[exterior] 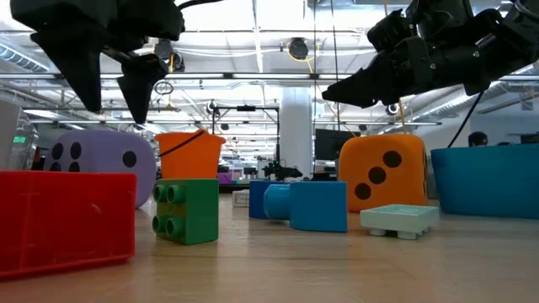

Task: Pick & Place Toys
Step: Put the purple dice into the gray bin

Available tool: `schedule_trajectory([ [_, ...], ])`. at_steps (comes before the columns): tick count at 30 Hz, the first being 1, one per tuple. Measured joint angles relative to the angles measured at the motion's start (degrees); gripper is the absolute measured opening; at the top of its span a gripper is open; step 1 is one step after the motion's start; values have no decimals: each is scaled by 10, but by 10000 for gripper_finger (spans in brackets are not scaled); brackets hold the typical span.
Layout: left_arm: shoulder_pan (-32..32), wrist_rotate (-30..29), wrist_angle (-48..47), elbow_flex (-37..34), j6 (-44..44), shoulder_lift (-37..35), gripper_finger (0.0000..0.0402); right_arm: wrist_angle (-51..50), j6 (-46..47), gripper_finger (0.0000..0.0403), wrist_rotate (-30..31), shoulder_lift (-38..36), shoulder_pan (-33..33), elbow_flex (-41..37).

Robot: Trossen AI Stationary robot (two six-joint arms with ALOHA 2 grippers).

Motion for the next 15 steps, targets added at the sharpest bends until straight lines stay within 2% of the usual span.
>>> schedule_trajectory([
  [6, -22, -22, -8, 0, 22, 39, 388, 0, 0, 171, 0, 0, 0, 0],
  [15, -25, -10, -3, 2, 46, 63, 388, 0, 0, 171, 0, 0, 0, 0],
])
